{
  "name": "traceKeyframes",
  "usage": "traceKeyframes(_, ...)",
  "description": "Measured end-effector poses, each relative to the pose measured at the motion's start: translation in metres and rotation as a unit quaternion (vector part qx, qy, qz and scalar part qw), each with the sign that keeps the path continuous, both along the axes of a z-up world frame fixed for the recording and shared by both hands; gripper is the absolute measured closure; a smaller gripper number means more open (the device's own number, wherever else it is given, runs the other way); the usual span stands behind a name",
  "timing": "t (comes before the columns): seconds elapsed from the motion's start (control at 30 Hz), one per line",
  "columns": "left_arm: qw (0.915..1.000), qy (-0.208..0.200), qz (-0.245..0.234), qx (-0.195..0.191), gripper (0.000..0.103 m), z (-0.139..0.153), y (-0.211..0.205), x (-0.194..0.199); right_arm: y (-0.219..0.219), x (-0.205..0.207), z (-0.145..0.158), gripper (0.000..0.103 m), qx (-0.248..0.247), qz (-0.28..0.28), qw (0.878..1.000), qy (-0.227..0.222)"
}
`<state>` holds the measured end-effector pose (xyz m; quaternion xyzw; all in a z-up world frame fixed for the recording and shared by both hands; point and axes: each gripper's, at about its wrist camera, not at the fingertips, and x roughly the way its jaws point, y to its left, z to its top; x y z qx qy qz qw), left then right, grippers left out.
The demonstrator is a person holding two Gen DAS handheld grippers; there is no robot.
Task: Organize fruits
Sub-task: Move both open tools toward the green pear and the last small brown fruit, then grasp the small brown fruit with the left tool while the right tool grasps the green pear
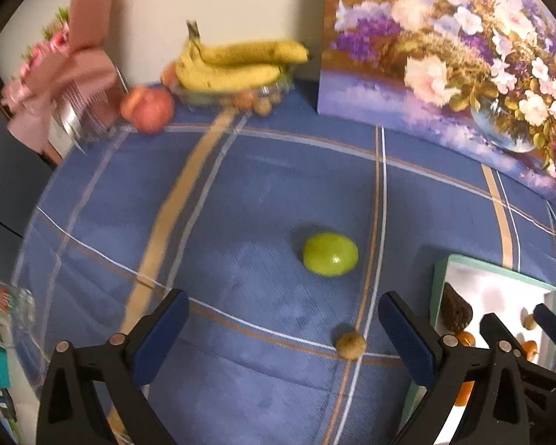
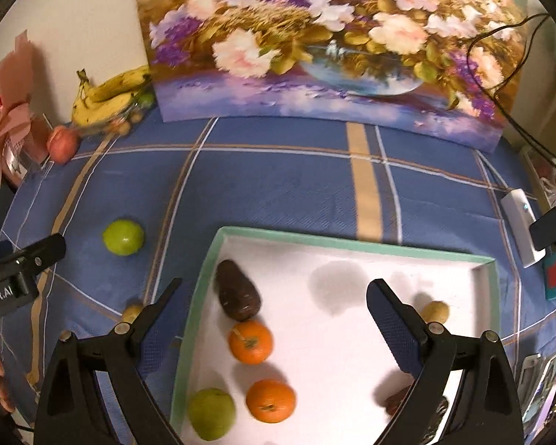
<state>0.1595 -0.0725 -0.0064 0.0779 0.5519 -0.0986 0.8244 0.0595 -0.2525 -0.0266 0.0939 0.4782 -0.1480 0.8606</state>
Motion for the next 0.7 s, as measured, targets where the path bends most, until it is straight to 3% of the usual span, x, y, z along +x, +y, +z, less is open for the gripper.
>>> traceKeyframes(0.13, 0.9995, 0.031, -0.002, -0.010, 0.003, -0.018, -0.001, 0.000, 0.004, 0.000, -0.007, 0.007, 0.011, -0.003, 1.000, 0.010)
traceKeyframes(0.2, 0.9987, 0.048, -0.009, -0.016, 0.016, -0.027, -0.006, -0.002, 0.004, 0.000, -0.011, 0.007, 0.016, -0.007, 1.000, 0.016)
traceKeyframes(0.43, 0.9928, 0.107, -0.035, -0.039, 0.037, -0.056, -0.023, -0.009, -0.005, -0.005, -0.015, 0.007, 0.027, -0.026, 0.999, 0.020)
traceKeyframes(0.5, 0.9916, 0.116, -0.044, -0.038, 0.050, -0.060, -0.028, -0.011, -0.011, -0.007, -0.016, 0.007, 0.030, -0.037, 0.999, 0.021)
traceKeyframes(0.7, 0.9895, 0.129, -0.054, -0.037, 0.065, -0.070, -0.036, -0.016, -0.018, -0.010, -0.017, 0.007, 0.038, -0.052, 0.998, 0.021)
